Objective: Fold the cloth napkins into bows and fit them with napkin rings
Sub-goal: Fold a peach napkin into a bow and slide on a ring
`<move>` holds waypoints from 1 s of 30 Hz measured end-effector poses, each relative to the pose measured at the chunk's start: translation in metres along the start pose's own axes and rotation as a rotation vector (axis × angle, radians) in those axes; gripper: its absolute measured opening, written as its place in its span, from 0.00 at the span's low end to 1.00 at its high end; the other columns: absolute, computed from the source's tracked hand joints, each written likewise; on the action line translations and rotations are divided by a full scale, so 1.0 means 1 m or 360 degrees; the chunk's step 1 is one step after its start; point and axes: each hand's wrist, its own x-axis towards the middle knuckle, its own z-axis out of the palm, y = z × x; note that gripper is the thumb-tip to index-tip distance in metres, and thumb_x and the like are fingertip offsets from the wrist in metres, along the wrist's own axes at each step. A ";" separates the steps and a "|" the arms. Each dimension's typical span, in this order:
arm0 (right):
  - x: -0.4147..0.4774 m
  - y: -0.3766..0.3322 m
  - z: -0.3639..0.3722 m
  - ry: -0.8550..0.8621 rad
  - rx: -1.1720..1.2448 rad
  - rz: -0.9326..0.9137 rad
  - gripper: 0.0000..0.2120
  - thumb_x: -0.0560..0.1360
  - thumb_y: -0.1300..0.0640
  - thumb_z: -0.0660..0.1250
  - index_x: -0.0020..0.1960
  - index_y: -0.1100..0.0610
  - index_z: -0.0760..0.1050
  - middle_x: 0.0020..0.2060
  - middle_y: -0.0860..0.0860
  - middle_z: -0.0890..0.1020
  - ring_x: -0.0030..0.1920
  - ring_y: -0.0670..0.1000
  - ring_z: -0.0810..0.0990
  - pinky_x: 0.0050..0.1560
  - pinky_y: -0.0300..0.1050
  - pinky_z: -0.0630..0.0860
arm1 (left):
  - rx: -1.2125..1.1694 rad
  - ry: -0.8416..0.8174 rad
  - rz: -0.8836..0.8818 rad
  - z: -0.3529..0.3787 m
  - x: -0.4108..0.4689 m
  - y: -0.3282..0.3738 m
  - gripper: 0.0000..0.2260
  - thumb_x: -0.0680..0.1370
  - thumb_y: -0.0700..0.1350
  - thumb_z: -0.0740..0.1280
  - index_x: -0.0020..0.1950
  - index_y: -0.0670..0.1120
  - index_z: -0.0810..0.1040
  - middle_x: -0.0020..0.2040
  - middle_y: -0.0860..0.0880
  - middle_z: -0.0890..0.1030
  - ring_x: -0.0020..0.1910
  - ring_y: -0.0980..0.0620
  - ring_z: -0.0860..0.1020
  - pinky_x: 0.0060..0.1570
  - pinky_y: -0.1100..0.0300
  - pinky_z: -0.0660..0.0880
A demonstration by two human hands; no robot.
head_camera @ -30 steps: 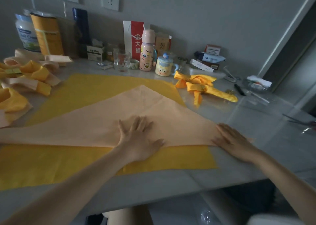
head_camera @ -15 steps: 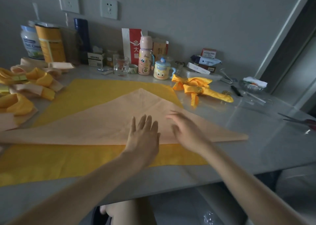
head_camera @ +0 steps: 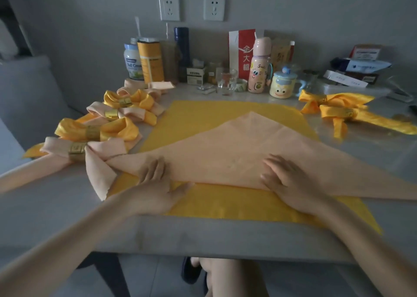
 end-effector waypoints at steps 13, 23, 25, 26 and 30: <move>0.084 0.040 -0.036 0.0189 0.0295 0.0347 0.20 0.79 0.57 0.61 0.70 0.57 0.66 0.68 0.55 0.69 0.68 0.55 0.68 0.62 0.44 0.64 | -0.0223 0.0203 0.0316 -0.052 0.127 0.110 0.28 0.81 0.51 0.58 0.76 0.41 0.54 0.74 0.41 0.60 0.73 0.42 0.61 0.68 0.51 0.63; 0.168 0.069 -0.072 -0.0065 0.0268 0.0734 0.29 0.71 0.50 0.72 0.68 0.58 0.67 0.64 0.55 0.73 0.61 0.55 0.73 0.58 0.46 0.71 | -0.0255 0.0005 0.0000 -0.094 0.223 0.140 0.23 0.73 0.47 0.71 0.65 0.38 0.71 0.65 0.40 0.73 0.62 0.42 0.74 0.53 0.55 0.73; 0.174 0.072 -0.078 -0.0168 0.0344 0.0763 0.28 0.70 0.52 0.73 0.67 0.60 0.69 0.61 0.55 0.75 0.60 0.54 0.74 0.54 0.43 0.71 | -0.0285 -0.0109 -0.0017 -0.100 0.231 0.144 0.23 0.73 0.46 0.71 0.65 0.38 0.73 0.66 0.40 0.73 0.63 0.42 0.74 0.59 0.53 0.72; 0.176 0.073 -0.078 -0.0191 0.0383 0.0745 0.26 0.70 0.54 0.73 0.65 0.60 0.71 0.58 0.54 0.76 0.57 0.53 0.75 0.51 0.42 0.70 | -0.0313 -0.0095 -0.0002 -0.100 0.236 0.146 0.22 0.73 0.45 0.72 0.63 0.38 0.75 0.64 0.40 0.75 0.61 0.42 0.75 0.57 0.53 0.73; 0.186 0.081 -0.074 -0.0044 0.0550 0.0565 0.10 0.71 0.56 0.73 0.37 0.57 0.73 0.34 0.50 0.73 0.39 0.50 0.72 0.31 0.39 0.63 | -0.0712 0.0122 0.0175 -0.092 0.254 0.152 0.08 0.74 0.45 0.70 0.42 0.42 0.75 0.39 0.47 0.74 0.39 0.49 0.73 0.36 0.61 0.67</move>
